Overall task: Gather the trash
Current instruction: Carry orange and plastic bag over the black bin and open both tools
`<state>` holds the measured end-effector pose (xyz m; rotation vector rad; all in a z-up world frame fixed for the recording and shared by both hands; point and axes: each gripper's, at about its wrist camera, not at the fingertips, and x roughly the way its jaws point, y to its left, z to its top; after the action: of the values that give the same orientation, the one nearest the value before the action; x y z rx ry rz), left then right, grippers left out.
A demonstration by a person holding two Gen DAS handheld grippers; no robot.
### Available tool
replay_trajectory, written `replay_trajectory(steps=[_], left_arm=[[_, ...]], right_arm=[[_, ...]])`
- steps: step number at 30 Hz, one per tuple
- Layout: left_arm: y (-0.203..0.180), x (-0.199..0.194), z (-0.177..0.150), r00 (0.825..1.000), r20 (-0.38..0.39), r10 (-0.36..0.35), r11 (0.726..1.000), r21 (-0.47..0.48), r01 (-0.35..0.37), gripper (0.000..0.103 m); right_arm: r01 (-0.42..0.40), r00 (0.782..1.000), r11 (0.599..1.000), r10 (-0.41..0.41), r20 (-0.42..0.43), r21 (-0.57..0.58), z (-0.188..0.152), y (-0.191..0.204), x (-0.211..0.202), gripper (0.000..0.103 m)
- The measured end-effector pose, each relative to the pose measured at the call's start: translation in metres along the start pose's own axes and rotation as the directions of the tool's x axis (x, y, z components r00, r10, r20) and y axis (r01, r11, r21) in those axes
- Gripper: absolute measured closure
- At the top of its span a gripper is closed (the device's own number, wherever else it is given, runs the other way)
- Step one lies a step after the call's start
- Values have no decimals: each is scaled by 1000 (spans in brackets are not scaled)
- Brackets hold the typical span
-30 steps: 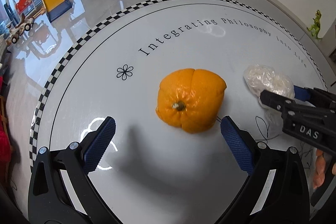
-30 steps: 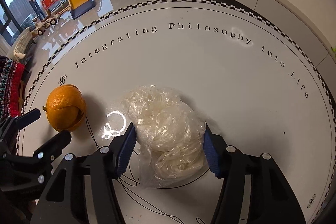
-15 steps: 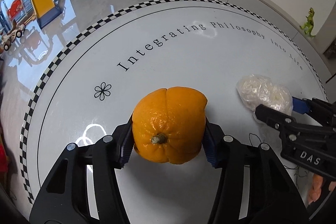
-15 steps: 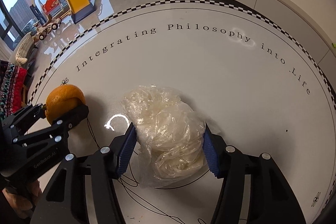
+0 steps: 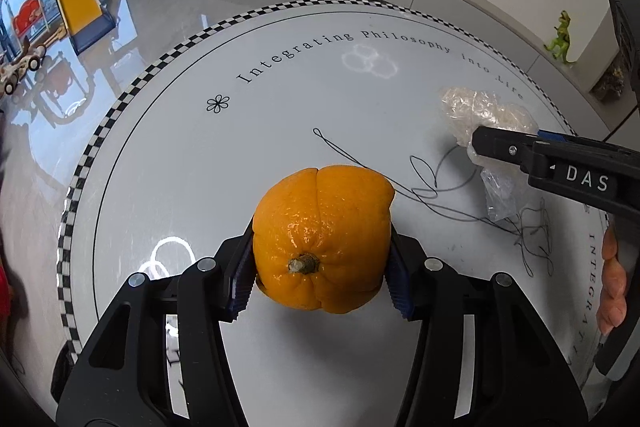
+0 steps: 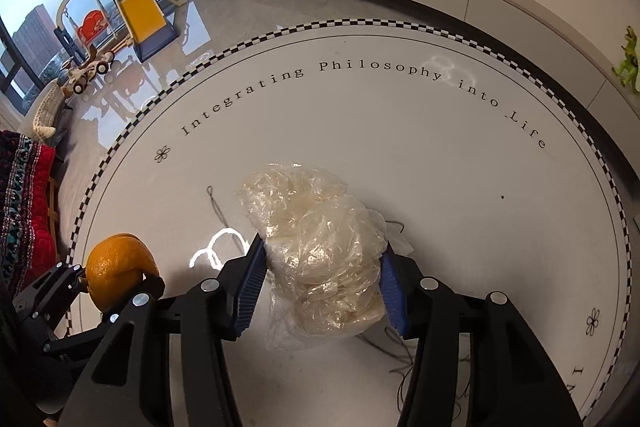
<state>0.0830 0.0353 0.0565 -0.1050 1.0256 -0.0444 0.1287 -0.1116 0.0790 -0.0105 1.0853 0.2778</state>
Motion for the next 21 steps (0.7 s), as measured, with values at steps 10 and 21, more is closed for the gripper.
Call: replay_trajectory(steps=[10,21], left_arm=[[10,-52,-44,1000,24,-18,1000,-20,19,50],[39,-108,-121,998,54,26,997,-73,-22,49]], right_arm=[[-34,999,999,34,1,-21,-52,38,-43,49],[-109,994,990,110,7,-90,-114,95,-84,49]])
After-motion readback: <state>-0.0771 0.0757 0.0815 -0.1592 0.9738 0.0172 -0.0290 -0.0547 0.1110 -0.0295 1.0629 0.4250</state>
